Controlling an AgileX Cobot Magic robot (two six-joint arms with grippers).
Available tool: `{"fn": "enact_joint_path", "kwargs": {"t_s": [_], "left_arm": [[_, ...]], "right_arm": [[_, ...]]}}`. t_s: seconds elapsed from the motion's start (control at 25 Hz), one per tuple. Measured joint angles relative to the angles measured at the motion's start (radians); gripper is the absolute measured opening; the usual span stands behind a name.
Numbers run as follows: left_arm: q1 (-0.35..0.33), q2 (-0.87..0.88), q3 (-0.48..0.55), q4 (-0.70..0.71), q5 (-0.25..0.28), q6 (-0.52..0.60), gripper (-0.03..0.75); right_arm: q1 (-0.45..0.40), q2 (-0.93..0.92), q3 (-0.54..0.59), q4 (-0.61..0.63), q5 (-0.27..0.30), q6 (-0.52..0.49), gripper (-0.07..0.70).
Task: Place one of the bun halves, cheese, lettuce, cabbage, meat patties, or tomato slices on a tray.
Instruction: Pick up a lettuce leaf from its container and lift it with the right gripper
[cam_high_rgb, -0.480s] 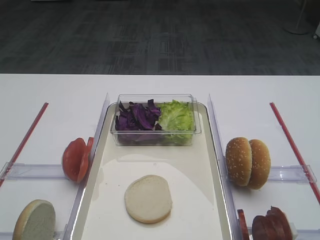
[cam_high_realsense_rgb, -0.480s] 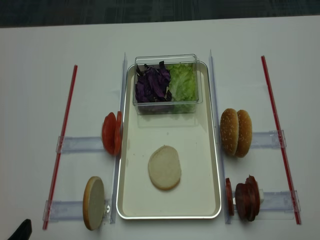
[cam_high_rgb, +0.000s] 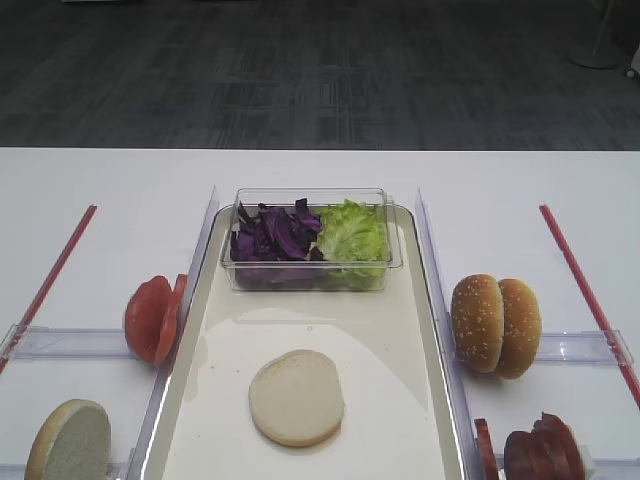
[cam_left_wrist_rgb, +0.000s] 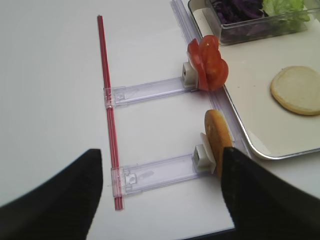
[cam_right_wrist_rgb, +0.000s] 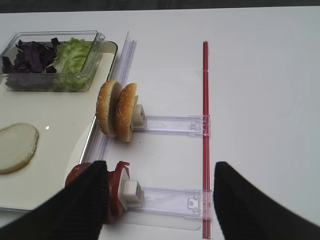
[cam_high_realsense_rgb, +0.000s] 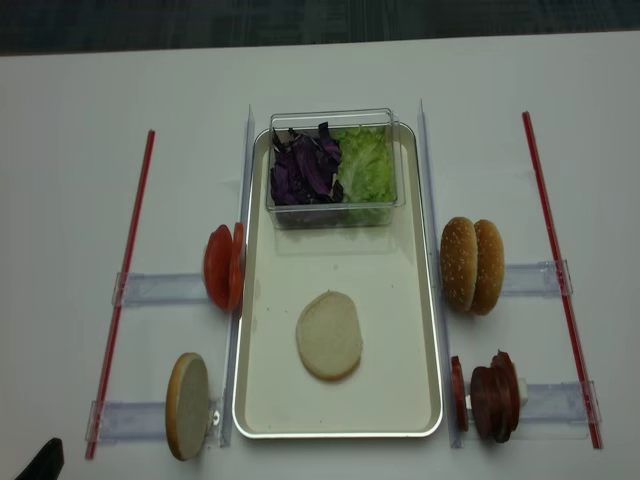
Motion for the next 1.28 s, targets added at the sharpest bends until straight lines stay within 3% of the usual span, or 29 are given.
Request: {"fn": "enact_joint_path", "kwargs": {"t_s": [0.48,0.64,1.28], "left_arm": [[0.0,0.0,0.0,0.0,0.0,0.0,0.475],[0.0,0.0,0.0,0.0,0.0,0.0,0.475],[0.0,0.0,0.0,0.002,0.0,-0.01,0.475]], "right_arm": [[0.0,0.0,0.0,0.0,-0.002,-0.022,0.481],[0.0,0.012,-0.034,0.0,-0.053,-0.053,0.482],[0.017,0.619,-0.305,0.025,-0.085,-0.058,0.482]]}}
